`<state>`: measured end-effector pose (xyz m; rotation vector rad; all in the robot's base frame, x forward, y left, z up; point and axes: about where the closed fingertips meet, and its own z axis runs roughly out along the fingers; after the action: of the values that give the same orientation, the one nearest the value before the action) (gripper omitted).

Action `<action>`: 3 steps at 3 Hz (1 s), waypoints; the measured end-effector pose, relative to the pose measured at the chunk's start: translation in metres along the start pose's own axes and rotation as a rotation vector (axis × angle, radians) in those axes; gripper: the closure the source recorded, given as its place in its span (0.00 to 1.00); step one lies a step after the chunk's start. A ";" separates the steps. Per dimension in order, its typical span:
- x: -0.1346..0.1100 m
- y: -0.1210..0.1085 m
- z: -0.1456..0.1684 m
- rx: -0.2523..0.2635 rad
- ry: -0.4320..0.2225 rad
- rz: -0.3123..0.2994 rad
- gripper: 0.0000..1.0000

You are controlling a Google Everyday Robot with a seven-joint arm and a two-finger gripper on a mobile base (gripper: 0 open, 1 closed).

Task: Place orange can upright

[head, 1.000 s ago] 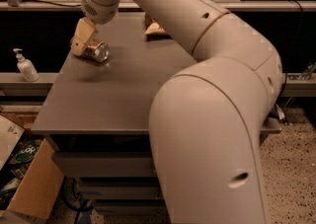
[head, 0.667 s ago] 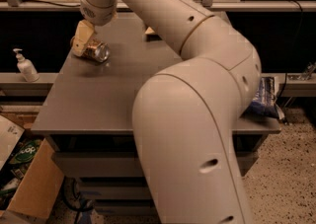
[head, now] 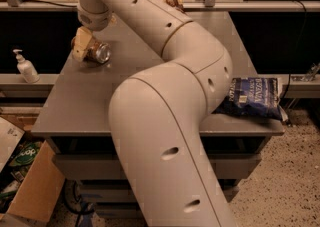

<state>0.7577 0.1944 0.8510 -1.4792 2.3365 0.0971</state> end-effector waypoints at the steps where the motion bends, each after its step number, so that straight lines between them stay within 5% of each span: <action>1: -0.003 -0.004 0.012 0.017 0.047 0.001 0.00; 3: -0.016 0.006 0.003 -0.003 0.032 -0.002 0.00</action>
Offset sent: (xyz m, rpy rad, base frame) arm 0.0134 0.0021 -0.0015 -0.0708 0.0058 -0.0250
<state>0.7593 0.2118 0.8532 -1.4947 2.3606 0.0769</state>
